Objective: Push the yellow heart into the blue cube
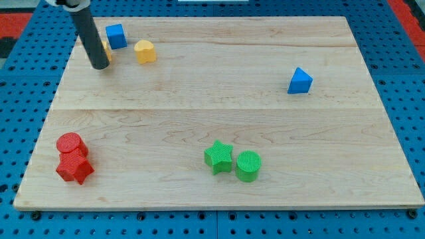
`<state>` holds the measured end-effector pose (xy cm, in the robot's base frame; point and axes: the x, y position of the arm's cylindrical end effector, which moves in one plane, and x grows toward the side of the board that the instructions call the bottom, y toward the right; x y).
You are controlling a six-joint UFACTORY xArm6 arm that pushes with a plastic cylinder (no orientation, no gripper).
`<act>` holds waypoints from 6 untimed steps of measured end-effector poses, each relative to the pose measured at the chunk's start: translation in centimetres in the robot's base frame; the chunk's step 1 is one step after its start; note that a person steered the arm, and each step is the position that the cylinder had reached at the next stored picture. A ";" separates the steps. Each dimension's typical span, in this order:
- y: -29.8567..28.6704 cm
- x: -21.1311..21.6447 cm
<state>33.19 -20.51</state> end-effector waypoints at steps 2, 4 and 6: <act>11.1 4.7; 9.3 -2.2; 10.2 -3.2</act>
